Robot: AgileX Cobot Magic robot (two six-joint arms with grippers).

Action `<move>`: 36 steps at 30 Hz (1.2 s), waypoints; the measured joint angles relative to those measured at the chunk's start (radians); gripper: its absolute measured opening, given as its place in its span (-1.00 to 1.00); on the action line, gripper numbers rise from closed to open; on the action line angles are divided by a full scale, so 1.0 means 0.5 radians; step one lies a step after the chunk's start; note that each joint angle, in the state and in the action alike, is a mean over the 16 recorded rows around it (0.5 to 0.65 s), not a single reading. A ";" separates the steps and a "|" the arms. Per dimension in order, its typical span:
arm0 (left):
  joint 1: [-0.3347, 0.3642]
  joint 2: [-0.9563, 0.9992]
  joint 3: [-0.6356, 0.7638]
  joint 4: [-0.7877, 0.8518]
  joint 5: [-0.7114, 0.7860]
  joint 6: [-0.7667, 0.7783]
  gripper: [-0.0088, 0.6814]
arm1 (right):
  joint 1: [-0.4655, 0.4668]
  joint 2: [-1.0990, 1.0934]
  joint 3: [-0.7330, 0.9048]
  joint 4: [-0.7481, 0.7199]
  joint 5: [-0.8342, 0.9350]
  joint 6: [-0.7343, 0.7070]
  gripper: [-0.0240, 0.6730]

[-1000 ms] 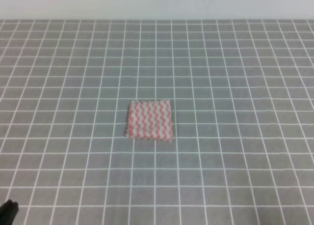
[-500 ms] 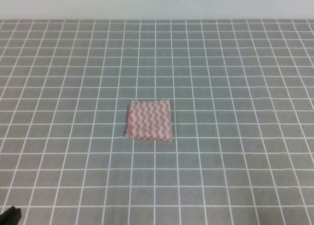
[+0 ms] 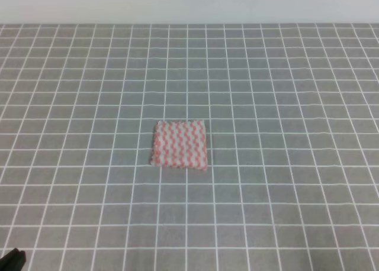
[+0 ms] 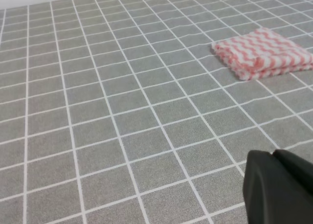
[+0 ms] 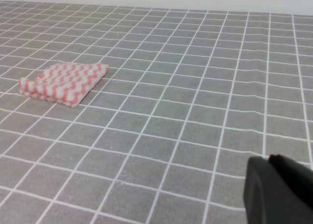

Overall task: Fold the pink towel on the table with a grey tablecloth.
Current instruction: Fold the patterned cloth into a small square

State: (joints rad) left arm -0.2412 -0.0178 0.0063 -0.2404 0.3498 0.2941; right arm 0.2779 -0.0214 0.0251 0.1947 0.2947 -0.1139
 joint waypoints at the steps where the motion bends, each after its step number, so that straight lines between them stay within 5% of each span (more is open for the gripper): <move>1: 0.000 0.000 0.000 0.000 0.000 0.000 -0.99 | 0.000 0.000 0.000 0.000 0.000 0.000 -0.97; 36: -0.001 0.004 -0.002 0.000 0.002 0.000 -0.99 | 0.000 -0.002 0.003 0.000 -0.002 0.000 -0.97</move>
State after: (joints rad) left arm -0.2416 -0.0157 0.0051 -0.2405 0.3509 0.2941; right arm 0.2780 -0.0221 0.0264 0.1945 0.2935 -0.1139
